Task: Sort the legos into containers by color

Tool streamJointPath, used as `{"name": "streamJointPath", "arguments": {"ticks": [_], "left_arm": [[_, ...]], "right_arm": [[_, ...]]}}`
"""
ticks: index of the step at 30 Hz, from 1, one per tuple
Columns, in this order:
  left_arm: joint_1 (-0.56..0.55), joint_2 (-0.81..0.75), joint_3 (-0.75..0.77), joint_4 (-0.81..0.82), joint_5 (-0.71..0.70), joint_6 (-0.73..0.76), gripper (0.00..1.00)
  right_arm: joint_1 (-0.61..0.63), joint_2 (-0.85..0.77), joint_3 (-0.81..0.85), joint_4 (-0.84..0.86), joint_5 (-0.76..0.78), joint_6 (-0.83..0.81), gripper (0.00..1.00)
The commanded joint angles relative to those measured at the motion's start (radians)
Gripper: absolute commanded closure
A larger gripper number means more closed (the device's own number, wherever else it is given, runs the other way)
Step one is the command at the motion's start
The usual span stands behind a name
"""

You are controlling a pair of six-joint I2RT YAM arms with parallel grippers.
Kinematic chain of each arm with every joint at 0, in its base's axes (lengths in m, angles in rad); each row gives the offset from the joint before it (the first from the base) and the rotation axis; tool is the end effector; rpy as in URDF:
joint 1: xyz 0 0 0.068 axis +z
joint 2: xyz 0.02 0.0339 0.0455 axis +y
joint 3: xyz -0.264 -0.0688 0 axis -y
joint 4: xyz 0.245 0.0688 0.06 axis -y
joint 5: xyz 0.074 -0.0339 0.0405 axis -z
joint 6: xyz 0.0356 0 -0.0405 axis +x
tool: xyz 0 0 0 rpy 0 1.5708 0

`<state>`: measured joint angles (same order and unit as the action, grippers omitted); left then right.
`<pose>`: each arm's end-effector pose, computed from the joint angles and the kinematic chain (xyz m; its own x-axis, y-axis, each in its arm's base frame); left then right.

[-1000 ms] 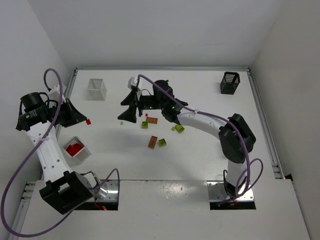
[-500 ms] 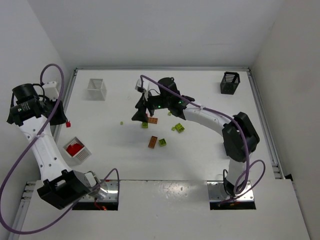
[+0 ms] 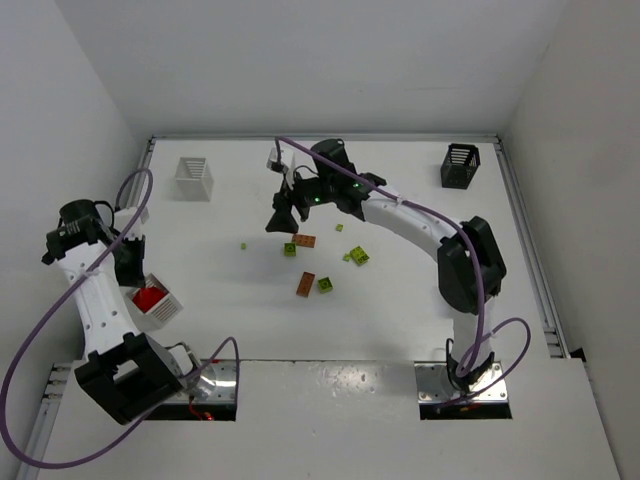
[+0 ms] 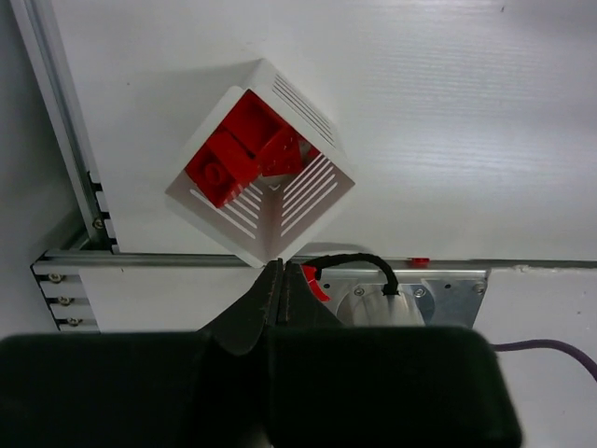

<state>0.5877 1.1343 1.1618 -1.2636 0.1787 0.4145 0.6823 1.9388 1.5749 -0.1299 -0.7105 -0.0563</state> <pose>0.1595 0.0987 0.3165 -0.9196 -0.1365 -0.3683 -0.1384 0.9901 -0.0214 0.3379 0.3044 0.2808 -0.3153 -0.3111 -0.8965 -0.9430 0.2090 0.2591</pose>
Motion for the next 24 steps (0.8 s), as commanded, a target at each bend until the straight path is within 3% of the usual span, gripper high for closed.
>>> {"name": "streamJointPath", "arguments": {"ticks": [1, 10, 15, 19, 24], "left_arm": [[-0.008, -0.025, -0.048, 0.070, -0.028, 0.029, 1.00], [-0.008, 0.033, -0.080, 0.193, -0.025, 0.011, 0.96], [-0.008, 0.082, -0.051, 0.181, 0.010, 0.021, 0.75], [-0.008, 0.091, -0.031, 0.162, 0.041, 0.030, 0.50], [-0.008, 0.035, 0.041, 0.139, 0.134, 0.030, 0.49]], "right_arm": [[-0.010, 0.003, 0.030, -0.028, 0.013, -0.014, 0.30], [-0.030, -0.008, -0.009, -0.037, 0.075, -0.042, 0.30], [-0.052, -0.008, -0.018, -0.057, 0.097, -0.042, 0.30], [-0.076, -0.008, -0.036, -0.048, 0.106, 0.006, 0.31], [-0.133, -0.008, -0.065, -0.057, 0.115, 0.019, 0.50]]}}
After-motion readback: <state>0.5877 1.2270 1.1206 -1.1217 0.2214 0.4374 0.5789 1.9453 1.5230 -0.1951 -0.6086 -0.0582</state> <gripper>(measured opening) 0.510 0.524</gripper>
